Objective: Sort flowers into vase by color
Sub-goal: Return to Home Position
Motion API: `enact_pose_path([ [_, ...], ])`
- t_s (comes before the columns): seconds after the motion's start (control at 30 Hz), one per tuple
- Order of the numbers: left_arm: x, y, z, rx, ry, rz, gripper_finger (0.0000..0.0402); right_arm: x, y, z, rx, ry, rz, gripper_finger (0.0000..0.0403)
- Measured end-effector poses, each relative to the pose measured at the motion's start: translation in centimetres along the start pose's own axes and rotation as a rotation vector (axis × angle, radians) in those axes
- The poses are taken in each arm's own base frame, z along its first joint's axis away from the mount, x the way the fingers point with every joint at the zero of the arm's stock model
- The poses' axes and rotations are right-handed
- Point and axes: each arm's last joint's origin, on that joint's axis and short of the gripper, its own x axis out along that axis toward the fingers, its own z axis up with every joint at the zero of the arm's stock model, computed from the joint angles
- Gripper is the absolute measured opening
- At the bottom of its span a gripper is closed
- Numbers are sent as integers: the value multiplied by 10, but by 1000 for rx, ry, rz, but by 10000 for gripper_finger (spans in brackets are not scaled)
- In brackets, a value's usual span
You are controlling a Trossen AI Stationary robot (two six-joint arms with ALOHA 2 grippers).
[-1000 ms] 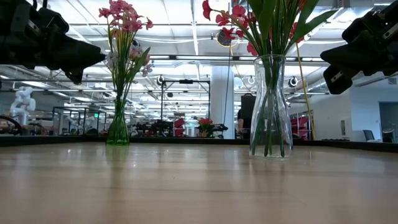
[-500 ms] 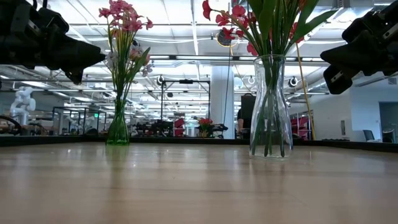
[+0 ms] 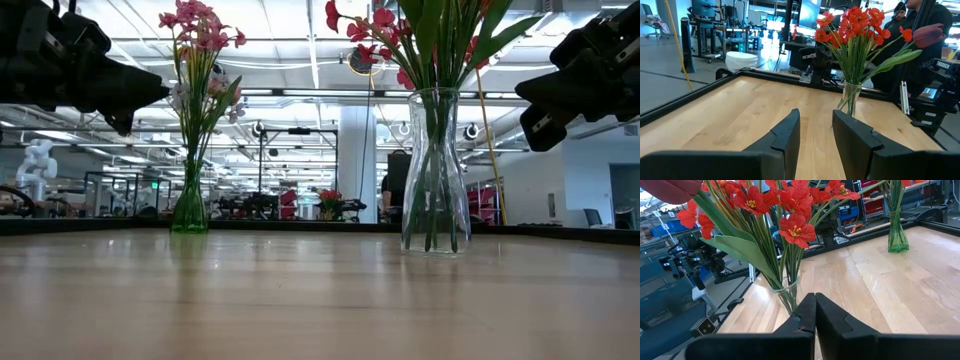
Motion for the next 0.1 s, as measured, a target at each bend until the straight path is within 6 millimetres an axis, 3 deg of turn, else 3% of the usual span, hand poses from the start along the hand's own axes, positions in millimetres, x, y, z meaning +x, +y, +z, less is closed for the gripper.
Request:
enact_pose_path([
  [0.1,0,0,0,0,0,0,121,0,0,0,0,0,0,0],
])
